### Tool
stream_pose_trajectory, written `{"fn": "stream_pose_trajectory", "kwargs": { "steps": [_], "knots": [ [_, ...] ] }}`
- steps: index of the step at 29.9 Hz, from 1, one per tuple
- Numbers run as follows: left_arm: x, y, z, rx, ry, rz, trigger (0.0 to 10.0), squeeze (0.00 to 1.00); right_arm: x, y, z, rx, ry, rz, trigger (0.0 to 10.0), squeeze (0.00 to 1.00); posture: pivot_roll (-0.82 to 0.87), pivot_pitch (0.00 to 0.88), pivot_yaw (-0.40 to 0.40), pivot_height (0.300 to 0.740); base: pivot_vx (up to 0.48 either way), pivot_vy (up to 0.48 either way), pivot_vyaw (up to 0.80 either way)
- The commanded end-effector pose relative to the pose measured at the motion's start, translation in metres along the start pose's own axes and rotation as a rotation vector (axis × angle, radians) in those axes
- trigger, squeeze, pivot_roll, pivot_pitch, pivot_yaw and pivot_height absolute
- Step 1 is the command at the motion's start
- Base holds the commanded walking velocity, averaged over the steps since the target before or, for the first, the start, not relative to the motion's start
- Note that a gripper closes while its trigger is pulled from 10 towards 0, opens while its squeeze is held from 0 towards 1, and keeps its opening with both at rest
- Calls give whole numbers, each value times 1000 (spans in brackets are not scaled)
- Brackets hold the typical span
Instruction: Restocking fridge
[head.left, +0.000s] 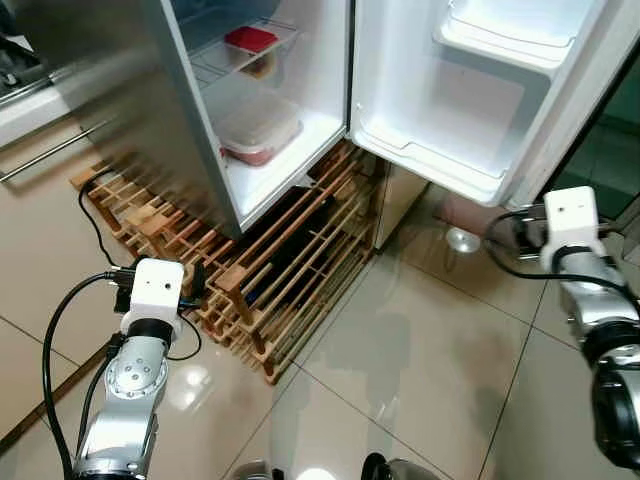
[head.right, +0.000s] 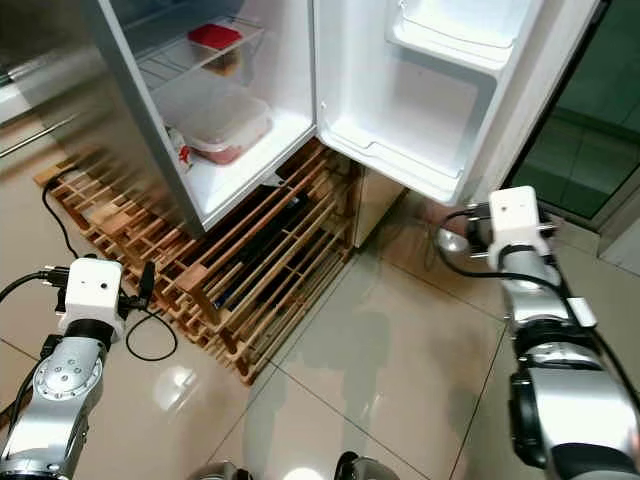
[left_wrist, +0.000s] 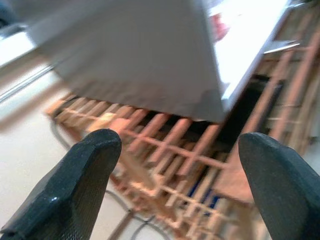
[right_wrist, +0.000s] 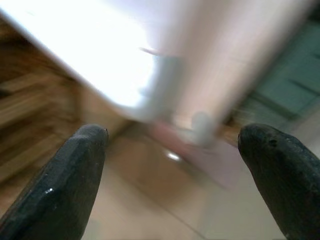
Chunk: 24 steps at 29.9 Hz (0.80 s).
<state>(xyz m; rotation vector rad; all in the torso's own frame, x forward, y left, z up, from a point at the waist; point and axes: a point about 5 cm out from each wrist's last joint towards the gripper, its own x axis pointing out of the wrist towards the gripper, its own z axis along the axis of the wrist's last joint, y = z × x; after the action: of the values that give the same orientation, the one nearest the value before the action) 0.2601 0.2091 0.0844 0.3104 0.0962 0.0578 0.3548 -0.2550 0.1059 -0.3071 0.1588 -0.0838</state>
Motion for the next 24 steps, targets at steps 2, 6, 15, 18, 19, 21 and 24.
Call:
{"fn": "stream_pose_trajectory", "kwargs": {
  "steps": [2, 6, 15, 18, 19, 21, 24],
  "knots": [
    [0, -18, 18, -48, -61, -82, 10000, 0, 1, 42, 19, 51, -139, 152, 10000, 0, 41, 63, 33, 740, 0, 0, 0],
    [3, -26, 23, -68, -83, -107, 10000, 0, 3, 65, 36, 76, -208, 243, 10000, 0, 42, 45, 30, 740, 263, 0, 0],
    [5, -31, 27, -55, -98, -121, 10000, 0, 12, 59, 53, 55, -212, 238, 10000, 0, 61, 23, 10, 740, 396, -240, 0],
    [4, -31, 25, -74, -93, -108, 10000, 0, 14, 52, 56, 38, -205, 223, 10000, 0, 62, 21, 5, 740, 386, -281, 0],
    [4, -31, 25, -81, -89, -100, 10000, 0, 15, 51, 56, 33, -202, 220, 10000, 0, 63, 20, 3, 740, 277, 0, 0],
    [5, -31, 24, -88, -82, -91, 10000, 0, 15, 48, 55, 30, -196, 216, 10000, 0, 62, 21, 1, 740, 139, 0, 0],
    [6, -30, 23, -88, -75, -87, 10000, 0, 16, 46, 55, 24, -191, 212, 10000, 0, 58, 24, 1, 740, 0, 0, 0]
  ]
}}
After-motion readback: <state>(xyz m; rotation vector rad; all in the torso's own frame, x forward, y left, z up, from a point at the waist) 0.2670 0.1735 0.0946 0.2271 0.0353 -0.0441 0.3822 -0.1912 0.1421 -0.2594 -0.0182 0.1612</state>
